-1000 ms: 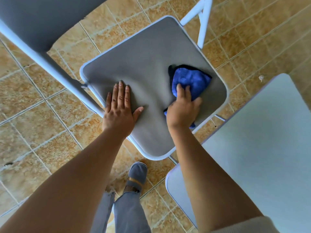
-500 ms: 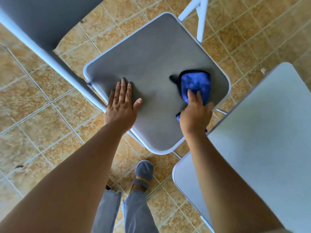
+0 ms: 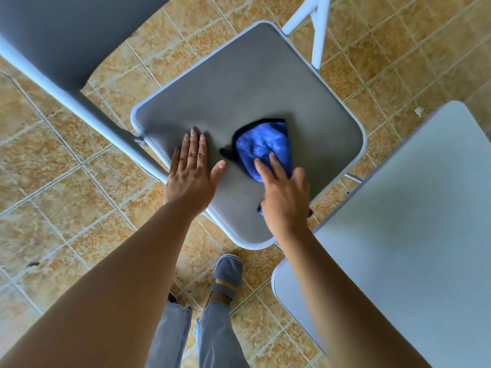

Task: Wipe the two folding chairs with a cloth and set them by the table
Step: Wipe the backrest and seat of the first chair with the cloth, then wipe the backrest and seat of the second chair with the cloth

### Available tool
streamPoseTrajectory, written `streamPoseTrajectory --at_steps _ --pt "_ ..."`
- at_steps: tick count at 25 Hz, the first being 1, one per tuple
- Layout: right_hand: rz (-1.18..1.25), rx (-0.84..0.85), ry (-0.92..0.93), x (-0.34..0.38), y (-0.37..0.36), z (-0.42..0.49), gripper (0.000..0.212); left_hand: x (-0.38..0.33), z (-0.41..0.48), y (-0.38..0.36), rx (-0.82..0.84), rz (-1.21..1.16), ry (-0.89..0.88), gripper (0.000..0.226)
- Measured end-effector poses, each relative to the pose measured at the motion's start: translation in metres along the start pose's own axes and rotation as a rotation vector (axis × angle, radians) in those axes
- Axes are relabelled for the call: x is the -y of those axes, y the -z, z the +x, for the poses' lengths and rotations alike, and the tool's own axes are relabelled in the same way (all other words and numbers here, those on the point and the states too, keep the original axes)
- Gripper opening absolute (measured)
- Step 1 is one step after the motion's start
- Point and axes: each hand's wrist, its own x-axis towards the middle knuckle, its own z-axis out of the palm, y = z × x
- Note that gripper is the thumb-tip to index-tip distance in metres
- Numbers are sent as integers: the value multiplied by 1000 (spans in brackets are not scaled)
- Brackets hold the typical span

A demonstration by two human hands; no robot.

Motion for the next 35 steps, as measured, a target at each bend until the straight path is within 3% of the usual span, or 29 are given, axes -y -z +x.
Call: streamPoseTrajectory --at_steps 5,10,13,17,21,23,26,28,32,35 --pt "45 -51 -342 -58 0 61 65 0 -1 -5 -34 81 -6 79" --pt "54 7 -356 -19 -1 130 67 0 -1 -8 -56 96 0 81" --pt "25 67 -242 10 1 145 66 1 -2 -7 -54 64 2 81" --pt "63 50 45 55 3 142 62 3 -14 1 -97 -128 20 76" --pt "59 82 310 76 -4 100 57 1 -37 15 -165 -302 54 70" --pt "106 8 340 76 -8 60 48 -1 -46 26 -157 -325 78 69" --pt "139 -57 262 76 -6 -7 56 -9 -61 45 -131 -342 124 67" --pt "123 33 187 78 2 -45 61 -14 -70 55 -88 -307 131 65" --pt "290 357 -2 84 50 -74 38 -25 -98 86 -1 -175 73 68" --pt "427 324 -118 78 99 -84 40 -41 -117 117 73 -106 10 71"
